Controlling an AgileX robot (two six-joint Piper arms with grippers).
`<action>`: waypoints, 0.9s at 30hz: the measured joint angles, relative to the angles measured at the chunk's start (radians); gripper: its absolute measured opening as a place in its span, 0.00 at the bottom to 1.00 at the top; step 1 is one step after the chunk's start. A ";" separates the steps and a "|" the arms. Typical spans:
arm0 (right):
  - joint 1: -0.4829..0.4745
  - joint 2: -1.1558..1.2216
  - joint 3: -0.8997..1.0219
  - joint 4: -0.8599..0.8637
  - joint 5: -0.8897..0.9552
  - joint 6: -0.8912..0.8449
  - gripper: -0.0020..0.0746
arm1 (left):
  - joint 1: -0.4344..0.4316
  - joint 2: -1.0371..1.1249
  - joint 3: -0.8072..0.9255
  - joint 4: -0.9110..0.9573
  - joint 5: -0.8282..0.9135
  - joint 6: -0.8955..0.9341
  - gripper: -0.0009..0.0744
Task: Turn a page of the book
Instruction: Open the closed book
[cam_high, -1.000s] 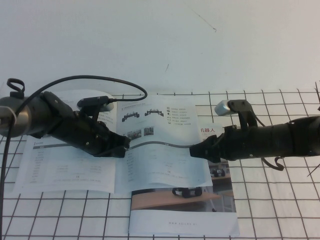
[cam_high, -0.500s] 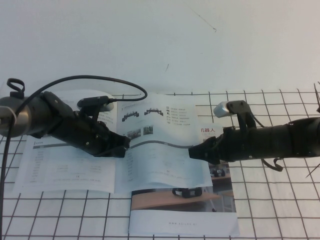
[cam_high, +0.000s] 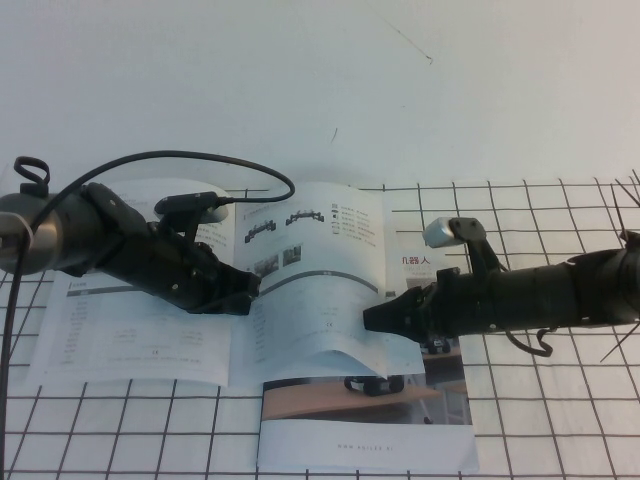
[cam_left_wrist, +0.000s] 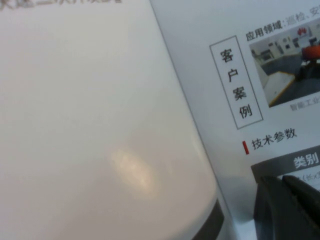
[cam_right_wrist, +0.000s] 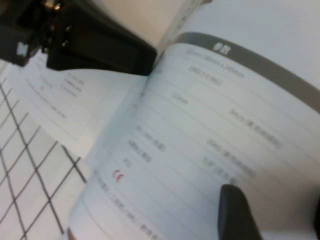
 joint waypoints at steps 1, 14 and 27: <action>0.000 0.003 -0.006 -0.005 0.021 -0.005 0.46 | 0.000 0.000 0.000 0.000 0.000 0.000 0.01; 0.010 0.013 -0.064 -0.020 0.076 0.006 0.46 | 0.000 0.000 0.000 0.000 0.000 0.000 0.01; 0.004 -0.081 -0.064 -0.233 -0.245 0.152 0.46 | 0.000 0.000 0.000 0.013 0.000 0.000 0.01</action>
